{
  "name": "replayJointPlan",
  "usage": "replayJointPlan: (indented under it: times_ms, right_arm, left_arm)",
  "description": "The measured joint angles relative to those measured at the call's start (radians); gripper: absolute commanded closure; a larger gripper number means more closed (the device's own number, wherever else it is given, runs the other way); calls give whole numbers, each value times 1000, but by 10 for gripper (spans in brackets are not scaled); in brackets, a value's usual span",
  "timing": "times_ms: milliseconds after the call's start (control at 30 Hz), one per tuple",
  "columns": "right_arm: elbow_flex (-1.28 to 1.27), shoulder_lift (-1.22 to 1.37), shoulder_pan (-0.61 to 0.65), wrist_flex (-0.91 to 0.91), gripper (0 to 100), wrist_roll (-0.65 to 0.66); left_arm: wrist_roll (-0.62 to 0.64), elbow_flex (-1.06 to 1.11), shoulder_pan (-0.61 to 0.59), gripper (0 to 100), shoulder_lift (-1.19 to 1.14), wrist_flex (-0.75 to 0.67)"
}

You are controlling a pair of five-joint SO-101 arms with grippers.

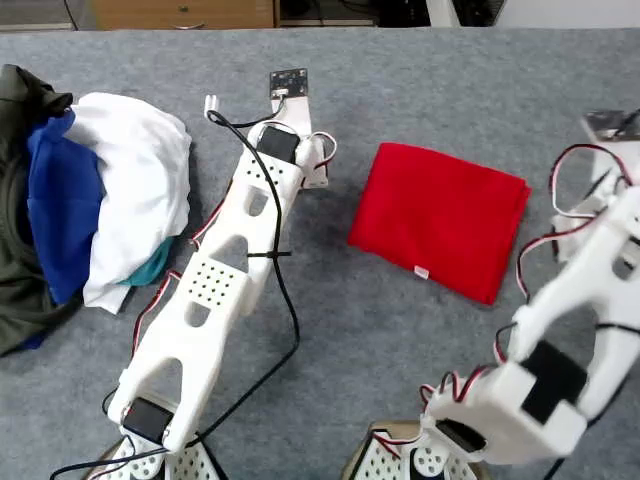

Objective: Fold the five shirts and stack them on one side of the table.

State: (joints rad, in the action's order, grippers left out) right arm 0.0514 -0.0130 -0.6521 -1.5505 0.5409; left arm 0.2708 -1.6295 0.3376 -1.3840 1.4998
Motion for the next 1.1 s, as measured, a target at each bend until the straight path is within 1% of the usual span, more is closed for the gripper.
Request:
replayJointPlan:
  times_ms: [133,367,567,667,833,933,1000,1100]
  right_arm:
    - [-25,-57,-61,0,996,0]
    - [-132,-66,-181,-5,996,0]
    - [-153,-66,-304,-101,996,3]
    - [-153,-66,-334,-137,996,61]
    - [-195,-66,-330,-173,997,103]
    - [-264,-66,-276,-176,997,94]
    - [-322,-66,-219,-169,997,14]
    - [-420,-110,-132,-84,997,-137]
  left_arm:
    - [-2,0,0,981,0,0]
    - [-2,0,0,981,0,0]
    - [-2,0,0,981,0,0]
    - [-2,0,0,981,0,0]
    - [-2,0,0,981,0,0]
    - [-2,0,0,981,0,0]
    - [-2,0,0,981,0,0]
    - [-2,0,0,981,0,0]
